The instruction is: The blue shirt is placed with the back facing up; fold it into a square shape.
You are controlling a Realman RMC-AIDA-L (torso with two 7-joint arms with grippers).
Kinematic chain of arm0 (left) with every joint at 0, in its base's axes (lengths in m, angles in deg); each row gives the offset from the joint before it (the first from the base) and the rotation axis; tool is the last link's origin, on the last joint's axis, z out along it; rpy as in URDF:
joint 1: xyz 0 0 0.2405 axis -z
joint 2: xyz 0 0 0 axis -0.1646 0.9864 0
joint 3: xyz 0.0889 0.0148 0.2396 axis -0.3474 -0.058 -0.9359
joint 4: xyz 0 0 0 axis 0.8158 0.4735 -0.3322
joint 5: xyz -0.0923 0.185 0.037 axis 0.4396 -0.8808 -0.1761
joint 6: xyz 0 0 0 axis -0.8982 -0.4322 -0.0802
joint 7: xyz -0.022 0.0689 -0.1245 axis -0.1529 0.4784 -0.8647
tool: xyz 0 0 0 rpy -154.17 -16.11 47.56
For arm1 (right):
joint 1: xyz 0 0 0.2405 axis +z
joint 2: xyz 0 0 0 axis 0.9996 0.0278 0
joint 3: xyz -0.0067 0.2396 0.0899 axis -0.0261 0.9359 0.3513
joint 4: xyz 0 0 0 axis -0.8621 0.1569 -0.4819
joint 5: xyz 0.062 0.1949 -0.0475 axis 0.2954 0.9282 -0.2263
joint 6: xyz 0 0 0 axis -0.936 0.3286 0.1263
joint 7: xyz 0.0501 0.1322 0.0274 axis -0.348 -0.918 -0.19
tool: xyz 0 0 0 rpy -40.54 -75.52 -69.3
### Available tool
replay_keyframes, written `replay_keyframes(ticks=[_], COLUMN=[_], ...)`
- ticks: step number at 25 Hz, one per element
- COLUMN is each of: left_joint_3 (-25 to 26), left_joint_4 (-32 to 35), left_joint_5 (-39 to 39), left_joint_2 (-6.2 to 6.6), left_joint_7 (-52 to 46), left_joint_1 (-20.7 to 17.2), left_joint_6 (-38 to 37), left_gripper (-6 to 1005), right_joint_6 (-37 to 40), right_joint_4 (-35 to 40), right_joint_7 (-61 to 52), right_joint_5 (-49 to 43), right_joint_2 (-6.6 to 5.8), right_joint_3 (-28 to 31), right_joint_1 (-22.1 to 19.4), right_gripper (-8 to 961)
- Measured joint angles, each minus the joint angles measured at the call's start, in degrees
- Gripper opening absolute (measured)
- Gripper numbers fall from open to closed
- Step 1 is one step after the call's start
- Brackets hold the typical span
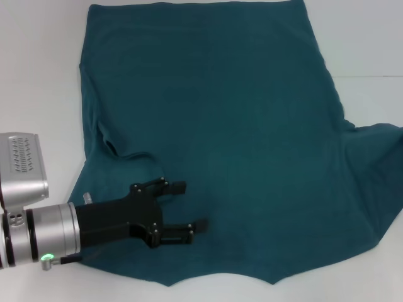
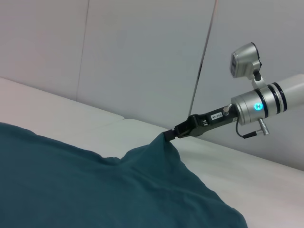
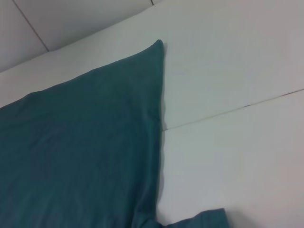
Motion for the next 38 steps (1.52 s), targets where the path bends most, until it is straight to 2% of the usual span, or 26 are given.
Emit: replay_keyframes(ticks=[7, 13, 14, 15, 19, 22, 24, 27, 30, 35, 38], left_joint_3=[0.0, 0.03, 0.05, 0.05, 0.09, 0.09, 0.09, 0.09, 0.09, 0.04, 0.0], left_joint_4=[0.01, 0.02, 0.07, 0.07, 0.24, 0.28, 0.14, 0.08, 0.05, 0.0, -0.07], left_joint_5=[-0.02, -0.01, -0.01, -0.01, 0.0, 0.0, -0.01, -0.08, -0.15, -0.08, -0.08], left_joint_2=[0.1, 0.1, 0.11, 0.11, 0.18, 0.18, 0.18, 0.18, 0.18, 0.13, 0.08], left_joint_7=[0.0, 0.0, 0.0, 0.0, 0.08, 0.08, 0.08, 0.08, 0.07, -0.03, -0.04], left_joint_1=[0.01, 0.01, 0.01, 0.01, 0.12, 0.24, 0.23, 0.15, 0.02, -0.08, 0.02], left_joint_6=[0.01, 0.01, 0.0, 0.0, 0.01, 0.08, 0.46, 0.78, 0.88, 0.89, 0.88], left_gripper=[920, 920, 920, 920, 920, 920, 921, 921, 921, 921, 921], right_joint_6=[2.19, 11.6, 14.54, 14.54, 15.2, 14.7, 14.6, 14.95, 14.83, 14.77, 14.5], right_joint_4=[-0.19, 0.06, -0.24, -0.24, -0.73, -0.76, -0.64, -0.17, 0.03, 0.09, -0.13], right_joint_7=[0.02, 0.49, 0.29, 0.29, -0.53, -0.23, -0.12, -0.33, -0.64, -2.24, -5.21], right_joint_5=[-0.01, 0.83, 1.88, 1.88, 1.88, 1.39, 1.42, 1.58, 1.65, 1.45, 0.0], right_joint_2=[0.01, 0.66, 1.2, 1.2, 3.53, 5.4, 6.08, 6.51, 6.32, 4.98, 3.92], right_joint_3=[0.0, -0.06, -0.08, -0.08, -0.7, -3.83, -6.35, -8.86, -8.7, -8.5, -8.73], right_joint_1=[-0.1, 1.37, 3.04, 3.04, 7.51, 9.87, 10.46, 10.72, 10.46, 9.29, 8.69], right_gripper=[12, 13, 13, 13, 13, 39, 57, 160, 262, 507, 598])
